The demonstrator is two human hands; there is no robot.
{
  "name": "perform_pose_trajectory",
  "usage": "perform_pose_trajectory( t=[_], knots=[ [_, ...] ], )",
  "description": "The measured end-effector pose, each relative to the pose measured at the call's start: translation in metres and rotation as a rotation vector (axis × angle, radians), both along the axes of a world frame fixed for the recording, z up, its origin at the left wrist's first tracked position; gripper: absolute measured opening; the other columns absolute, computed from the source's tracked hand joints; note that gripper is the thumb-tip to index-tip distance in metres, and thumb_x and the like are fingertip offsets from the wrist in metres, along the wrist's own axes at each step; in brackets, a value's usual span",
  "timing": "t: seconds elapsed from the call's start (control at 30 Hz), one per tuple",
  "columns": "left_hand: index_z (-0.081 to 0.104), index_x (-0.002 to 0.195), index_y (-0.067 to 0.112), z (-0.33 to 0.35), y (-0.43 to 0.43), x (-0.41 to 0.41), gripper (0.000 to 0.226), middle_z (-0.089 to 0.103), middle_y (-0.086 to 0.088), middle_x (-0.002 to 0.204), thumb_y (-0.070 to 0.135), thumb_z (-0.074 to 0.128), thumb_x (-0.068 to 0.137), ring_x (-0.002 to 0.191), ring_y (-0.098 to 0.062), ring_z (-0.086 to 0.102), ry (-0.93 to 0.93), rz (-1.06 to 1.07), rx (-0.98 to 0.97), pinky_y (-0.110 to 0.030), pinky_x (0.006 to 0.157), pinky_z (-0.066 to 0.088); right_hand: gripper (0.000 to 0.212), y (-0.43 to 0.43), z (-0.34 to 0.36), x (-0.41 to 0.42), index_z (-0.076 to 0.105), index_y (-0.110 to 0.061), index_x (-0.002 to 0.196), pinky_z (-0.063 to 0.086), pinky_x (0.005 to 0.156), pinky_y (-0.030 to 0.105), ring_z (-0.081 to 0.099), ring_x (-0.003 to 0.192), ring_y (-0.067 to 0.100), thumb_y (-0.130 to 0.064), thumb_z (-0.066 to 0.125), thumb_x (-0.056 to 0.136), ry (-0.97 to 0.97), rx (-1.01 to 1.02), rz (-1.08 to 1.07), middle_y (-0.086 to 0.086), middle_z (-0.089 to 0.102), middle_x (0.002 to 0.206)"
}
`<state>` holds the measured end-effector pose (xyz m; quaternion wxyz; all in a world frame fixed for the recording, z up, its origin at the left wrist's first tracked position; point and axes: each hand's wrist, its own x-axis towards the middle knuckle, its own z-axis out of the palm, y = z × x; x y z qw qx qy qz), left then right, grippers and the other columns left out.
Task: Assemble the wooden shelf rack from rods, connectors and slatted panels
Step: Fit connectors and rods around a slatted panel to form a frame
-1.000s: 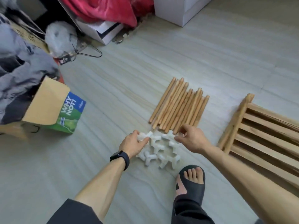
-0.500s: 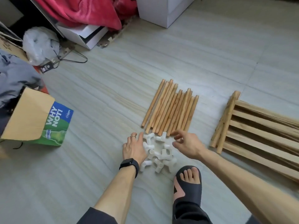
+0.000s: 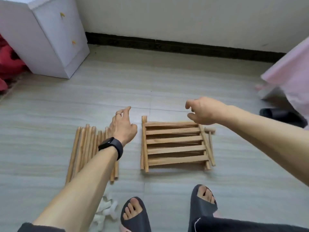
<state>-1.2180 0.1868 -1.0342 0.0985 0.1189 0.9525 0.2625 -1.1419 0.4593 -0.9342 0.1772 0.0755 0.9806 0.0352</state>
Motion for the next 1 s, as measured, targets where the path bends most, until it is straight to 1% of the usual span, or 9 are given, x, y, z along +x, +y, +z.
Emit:
perform_pose_trajectory(
  t=[0.1, 0.27, 0.33, 0.4, 0.53, 0.6, 0.67, 0.8, 1.0],
  knots=[
    [0.025, 0.154, 0.032, 0.001, 0.041, -0.003, 0.061, 0.032, -0.006, 0.154, 0.031, 0.05, 0.098, 0.133, -0.03, 0.044, -0.016, -0.102, 0.025, -0.045, 0.095, 0.047, 0.041, 0.047, -0.016, 0.032, 0.05, -0.02, 0.138, 0.05, 0.095, 0.04, 0.061, 0.113, 0.03, -0.036, 0.053, 0.1, 0.025, -0.153, -0.187, 0.006, 0.067, 0.129],
    [0.026, 0.153, 0.031, -0.03, 0.085, 0.003, 0.069, 0.026, -0.008, 0.158, 0.024, 0.053, 0.091, 0.138, -0.03, 0.04, -0.211, -0.183, 0.028, -0.046, 0.107, 0.043, 0.026, 0.086, -0.097, 0.075, 0.062, -0.024, 0.121, 0.047, 0.084, 0.026, 0.066, 0.093, 0.01, -0.034, 0.063, 0.096, 0.321, -0.592, -0.527, -0.01, 0.068, 0.104],
    [0.027, 0.154, 0.031, -0.052, 0.091, 0.005, 0.071, 0.019, -0.006, 0.164, 0.022, 0.054, 0.089, 0.144, -0.029, 0.033, -0.261, -0.198, -0.012, -0.046, 0.112, 0.039, 0.026, 0.094, -0.139, 0.085, 0.064, -0.024, 0.119, 0.045, 0.086, 0.025, 0.065, 0.099, 0.008, -0.034, 0.064, 0.095, 0.433, -0.681, -0.682, -0.011, 0.07, 0.107],
    [0.027, 0.153, 0.03, -0.078, 0.093, 0.005, 0.07, 0.025, -0.01, 0.16, 0.024, 0.056, 0.089, 0.133, -0.034, 0.045, -0.317, -0.153, -0.056, -0.045, 0.108, 0.043, 0.026, 0.098, -0.179, 0.091, 0.064, -0.026, 0.119, 0.044, 0.089, 0.026, 0.064, 0.108, 0.01, -0.036, 0.063, 0.095, 0.5, -0.769, -0.859, -0.014, 0.068, 0.112],
    [0.019, 0.157, 0.019, -0.125, 0.089, 0.006, 0.074, 0.035, -0.02, 0.151, 0.027, 0.056, 0.093, 0.13, -0.04, 0.045, -0.462, 0.074, -0.067, -0.044, 0.105, 0.042, 0.045, 0.1, -0.243, 0.096, 0.055, -0.019, 0.133, 0.041, 0.095, 0.03, 0.058, 0.122, 0.021, -0.048, 0.058, 0.098, 0.476, -0.846, -1.13, -0.001, 0.063, 0.13],
    [0.016, 0.157, 0.012, -0.142, 0.086, 0.007, 0.07, 0.04, -0.025, 0.147, 0.024, 0.049, 0.096, 0.126, -0.044, 0.048, -0.508, 0.147, -0.103, -0.047, 0.105, 0.044, 0.058, 0.099, -0.264, 0.098, 0.051, -0.016, 0.14, 0.04, 0.095, 0.031, 0.055, 0.126, 0.024, -0.055, 0.054, 0.098, 0.405, -0.85, -1.181, 0.003, 0.059, 0.138],
    [0.024, 0.151, 0.004, -0.154, 0.085, 0.01, 0.057, 0.051, -0.027, 0.136, 0.02, 0.041, 0.099, 0.118, -0.045, 0.053, -0.53, 0.144, -0.156, -0.048, 0.099, 0.047, 0.062, 0.095, -0.279, 0.1, 0.052, -0.013, 0.142, 0.041, 0.097, 0.034, 0.055, 0.127, 0.029, -0.059, 0.047, 0.1, 0.318, -0.829, -1.185, 0.008, 0.06, 0.138],
    [0.027, 0.145, 0.01, -0.165, 0.084, 0.015, 0.044, 0.062, -0.026, 0.113, 0.016, 0.038, 0.102, 0.1, -0.045, 0.06, -0.415, 0.135, -0.267, -0.045, 0.083, 0.047, 0.053, 0.082, -0.292, 0.105, 0.059, -0.006, 0.124, 0.043, 0.087, 0.04, 0.058, 0.114, 0.044, -0.047, 0.031, 0.108, 0.204, -0.699, -1.052, 0.024, 0.065, 0.121],
    [0.026, 0.15, 0.019, -0.165, 0.077, 0.007, 0.045, 0.062, -0.025, 0.119, 0.031, 0.034, 0.107, 0.105, -0.047, 0.059, -0.377, 0.113, -0.267, -0.043, 0.082, 0.044, 0.041, 0.072, -0.294, 0.109, 0.051, -0.004, 0.132, 0.038, 0.081, 0.037, 0.057, 0.112, 0.044, -0.032, 0.032, 0.11, 0.235, -0.72, -1.013, 0.024, 0.062, 0.12]
  ],
)
